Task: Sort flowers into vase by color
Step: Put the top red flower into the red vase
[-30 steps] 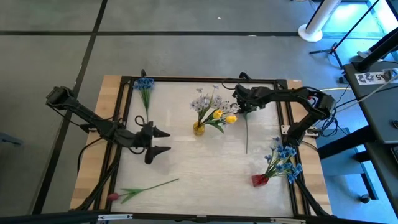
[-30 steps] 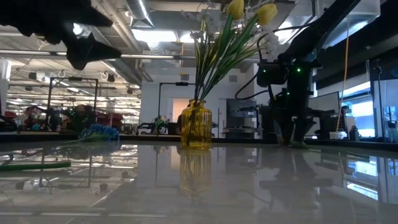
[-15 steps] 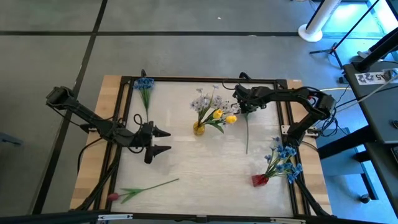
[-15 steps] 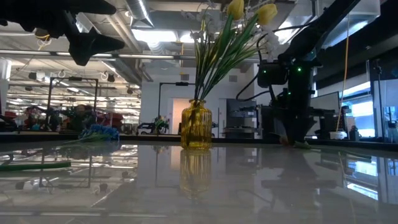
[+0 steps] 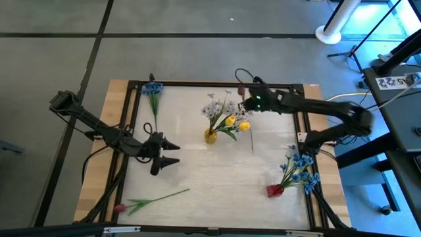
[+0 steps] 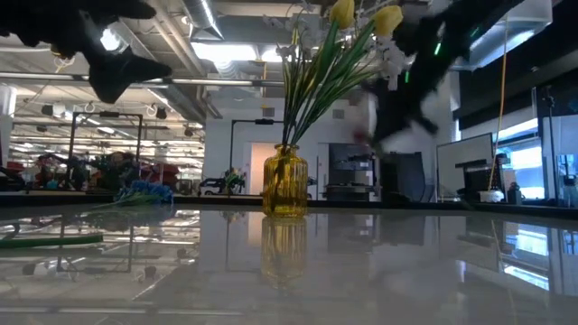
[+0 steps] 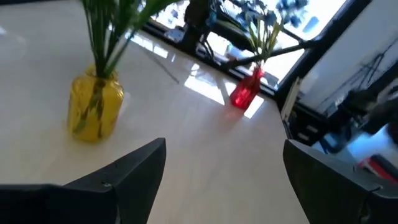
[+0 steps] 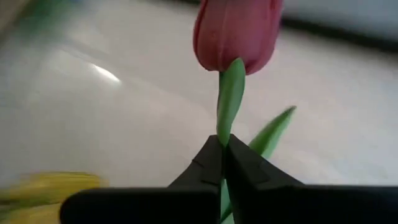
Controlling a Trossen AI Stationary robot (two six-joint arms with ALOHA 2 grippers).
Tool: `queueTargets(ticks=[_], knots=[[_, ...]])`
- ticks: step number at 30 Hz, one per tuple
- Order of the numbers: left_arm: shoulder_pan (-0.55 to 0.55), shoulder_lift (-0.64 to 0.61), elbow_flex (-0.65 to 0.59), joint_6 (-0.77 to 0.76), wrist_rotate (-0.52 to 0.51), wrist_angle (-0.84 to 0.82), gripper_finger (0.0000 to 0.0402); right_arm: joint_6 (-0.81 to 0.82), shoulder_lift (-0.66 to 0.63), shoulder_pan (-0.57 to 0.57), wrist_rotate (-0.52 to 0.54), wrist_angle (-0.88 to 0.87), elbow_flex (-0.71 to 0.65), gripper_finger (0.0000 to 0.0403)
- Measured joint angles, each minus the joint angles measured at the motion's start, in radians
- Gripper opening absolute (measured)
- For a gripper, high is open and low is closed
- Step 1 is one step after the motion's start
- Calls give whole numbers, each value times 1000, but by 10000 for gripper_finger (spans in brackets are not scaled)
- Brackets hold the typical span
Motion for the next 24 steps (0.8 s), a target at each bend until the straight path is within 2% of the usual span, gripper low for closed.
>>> queueTargets(ticks=[7,11,15,18,20,22,24], knots=[[-39,0,0,-80,3,-92,318,-200,-339,285,227,163,1,4],[-39,0,0,-125,3,-101,318,-351,-480,431,264,211,1,4],[-30,0,0,-90,-4,-77,318,-465,-587,503,286,218,0,3],[-23,0,0,-25,-6,-22,318,-525,-656,522,196,260,0,3],[-23,0,0,38,-7,35,318,-542,-686,527,48,327,-2,2],[-26,0,0,111,-1,98,318,-544,-701,538,-145,432,-14,2],[-31,0,0,203,55,168,318,-523,-697,561,-286,529,-33,2]])
